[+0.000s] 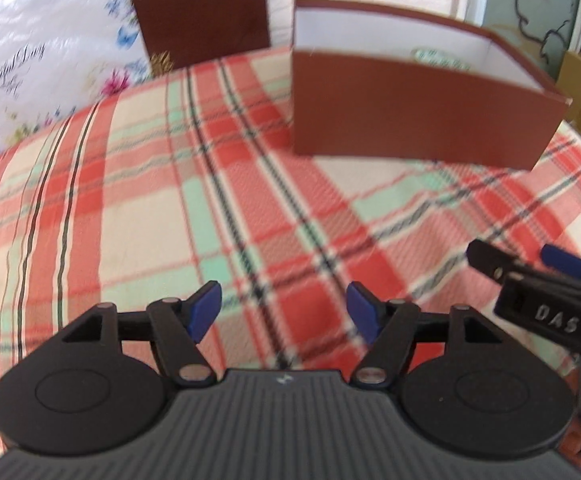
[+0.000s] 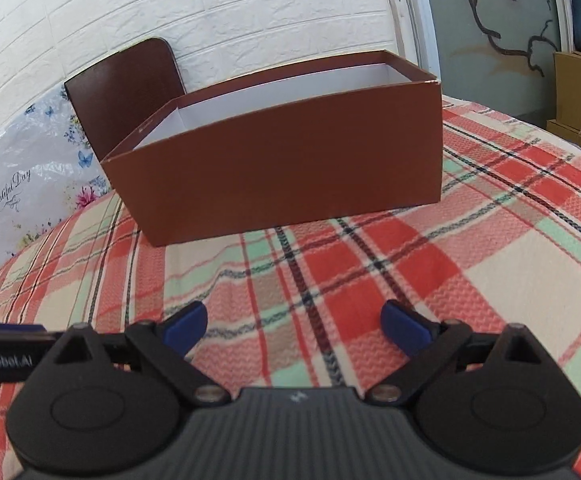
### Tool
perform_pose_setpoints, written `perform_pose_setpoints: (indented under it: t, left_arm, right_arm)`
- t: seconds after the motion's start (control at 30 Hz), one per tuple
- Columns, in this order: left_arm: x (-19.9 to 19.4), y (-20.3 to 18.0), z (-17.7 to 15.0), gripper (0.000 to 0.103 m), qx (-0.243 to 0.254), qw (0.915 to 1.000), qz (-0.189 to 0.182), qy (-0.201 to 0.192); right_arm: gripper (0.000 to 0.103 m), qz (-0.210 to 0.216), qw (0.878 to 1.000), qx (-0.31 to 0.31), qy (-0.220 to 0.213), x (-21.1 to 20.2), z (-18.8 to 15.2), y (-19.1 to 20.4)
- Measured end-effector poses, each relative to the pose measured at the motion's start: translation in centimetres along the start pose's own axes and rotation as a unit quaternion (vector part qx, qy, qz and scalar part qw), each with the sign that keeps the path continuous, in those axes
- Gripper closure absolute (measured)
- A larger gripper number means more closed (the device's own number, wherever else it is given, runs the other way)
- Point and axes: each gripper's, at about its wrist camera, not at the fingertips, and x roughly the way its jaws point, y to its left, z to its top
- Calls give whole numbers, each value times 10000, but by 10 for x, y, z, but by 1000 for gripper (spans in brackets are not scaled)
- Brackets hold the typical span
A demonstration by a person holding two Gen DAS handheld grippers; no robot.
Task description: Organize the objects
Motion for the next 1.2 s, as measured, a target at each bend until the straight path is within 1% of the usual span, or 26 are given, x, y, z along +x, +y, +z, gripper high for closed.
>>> perform_pose_setpoints:
  t: [0.1,0.13,0.17,0.37,0.6,0.93,1.2]
  left_arm:
    - [8,4,-9,30,-67,9998,56,204]
    - [10,5,-11,27,-108,9996,44,247]
    - [10,6,-13,23,-151,9996,55,229]
    - [14,11,-13,14,-245,9992,92,286]
    - [13,12,-14,13,-240,9992,97,290]
    - [12,11,-15,13,-208,9994,100,259]
    - [7,10,-16,13,-130,9997,85,191]
  right_arm:
    - [3,41,9999,-130,20,-4,-5,6]
    - [2,49,9999,-142,26,-6,-6,7]
    - [2,53,9999,-155,28,-7,-6,8]
    - [2,69,9999,-54,73,-7,-2,6]
    - [2,125,9999,63,88,-9,2,6]
    - [2,118,9999,55,-104,-16,6,8]
    - [2,158,9997,98,-132,-18,8,6]
